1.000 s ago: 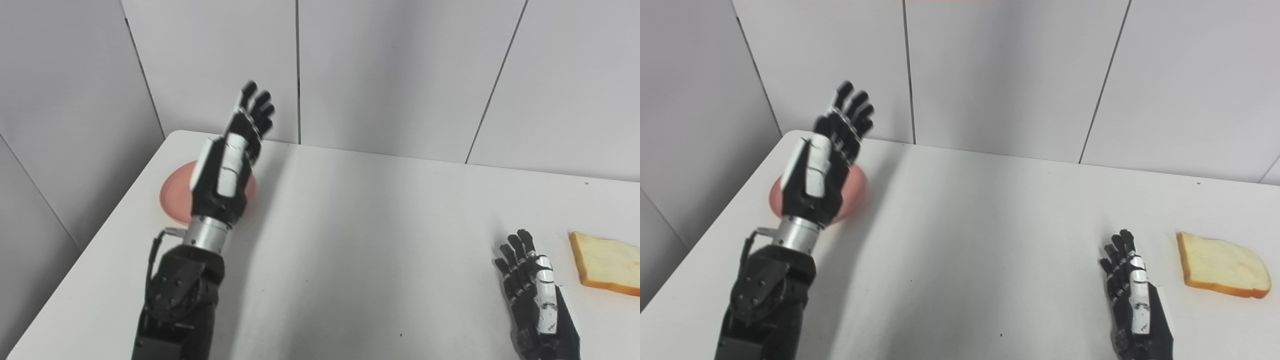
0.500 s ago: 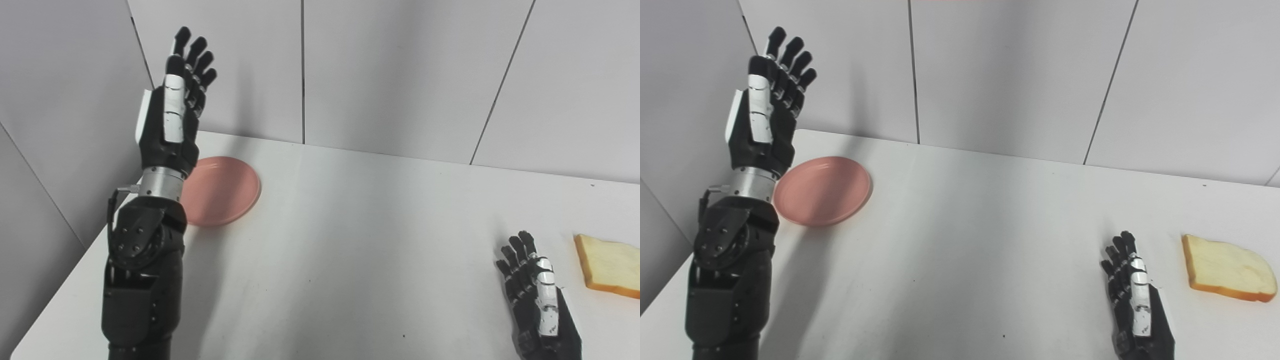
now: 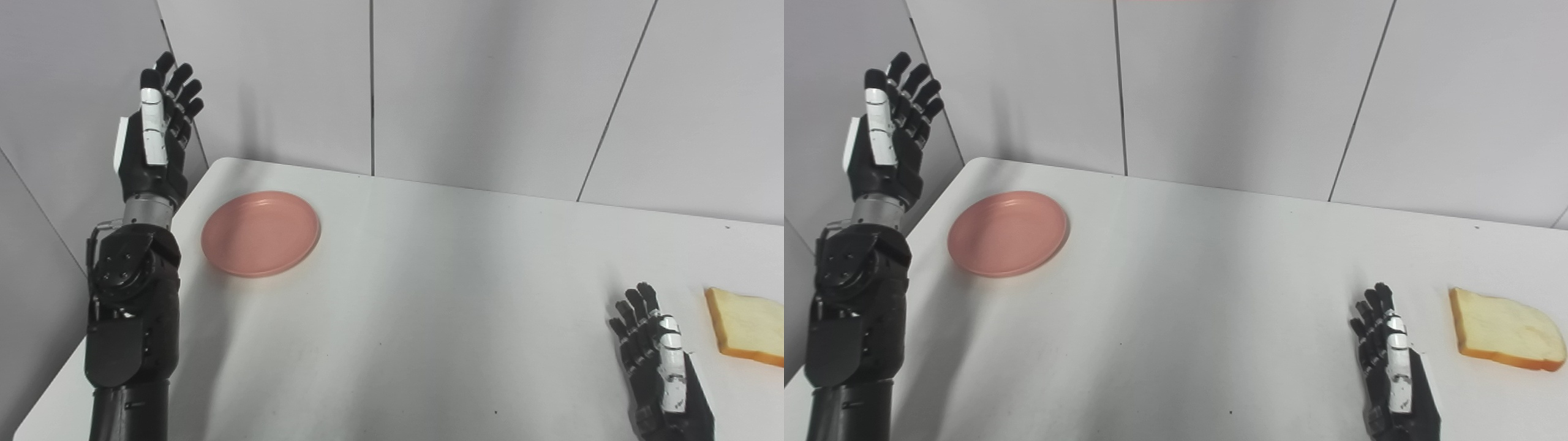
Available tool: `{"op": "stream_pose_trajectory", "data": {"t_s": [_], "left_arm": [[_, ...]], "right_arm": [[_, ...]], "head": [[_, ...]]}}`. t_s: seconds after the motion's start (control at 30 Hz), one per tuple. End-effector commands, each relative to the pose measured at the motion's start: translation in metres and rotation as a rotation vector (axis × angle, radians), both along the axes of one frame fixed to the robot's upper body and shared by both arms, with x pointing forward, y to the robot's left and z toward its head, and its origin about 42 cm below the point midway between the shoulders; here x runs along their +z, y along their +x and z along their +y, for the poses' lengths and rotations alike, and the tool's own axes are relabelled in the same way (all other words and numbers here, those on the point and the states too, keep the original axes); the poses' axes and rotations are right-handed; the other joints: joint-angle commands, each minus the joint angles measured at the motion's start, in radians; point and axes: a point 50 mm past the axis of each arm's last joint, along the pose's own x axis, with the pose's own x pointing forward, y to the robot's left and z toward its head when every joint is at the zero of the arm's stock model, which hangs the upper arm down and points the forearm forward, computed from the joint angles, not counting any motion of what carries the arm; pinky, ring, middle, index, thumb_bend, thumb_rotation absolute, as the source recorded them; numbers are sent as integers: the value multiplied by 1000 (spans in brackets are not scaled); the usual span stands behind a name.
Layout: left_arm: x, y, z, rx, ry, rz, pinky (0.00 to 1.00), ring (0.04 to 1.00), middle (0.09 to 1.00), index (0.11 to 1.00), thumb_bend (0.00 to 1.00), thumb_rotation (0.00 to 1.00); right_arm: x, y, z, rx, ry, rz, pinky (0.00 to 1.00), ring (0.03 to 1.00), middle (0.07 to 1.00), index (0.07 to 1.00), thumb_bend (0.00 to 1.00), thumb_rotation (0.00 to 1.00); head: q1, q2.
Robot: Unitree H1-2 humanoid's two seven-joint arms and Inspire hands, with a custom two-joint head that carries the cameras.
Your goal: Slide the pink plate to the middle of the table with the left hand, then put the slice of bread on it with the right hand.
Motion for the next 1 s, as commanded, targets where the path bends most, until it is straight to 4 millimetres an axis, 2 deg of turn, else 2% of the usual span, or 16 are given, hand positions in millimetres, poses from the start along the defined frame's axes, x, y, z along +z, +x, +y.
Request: {"op": "stream_pose_trajectory", "data": {"t_s": [0.0, 0.7, 0.97], "left_arm": [[29, 5, 10, 0, 36, -102, 956, 939, 927, 911, 852, 949], [-20, 11, 51, 62, -78, 49, 939, 928, 921, 922, 860, 928], [-39, 17, 58, 71, -108, 116, 957, 929, 923, 924, 866, 935]], "right_arm": [[15, 4, 1, 12, 5, -72, 1000, 1000, 1000, 1000, 523, 1000], [16, 3, 0, 3, 11, -70, 1000, 1000, 1000, 1000, 508, 1000], [16, 3, 1, 1, 5, -75, 1000, 1000, 1000, 1000, 518, 1000]], "head": [[1, 1], [0, 6], [-8, 5]]}}
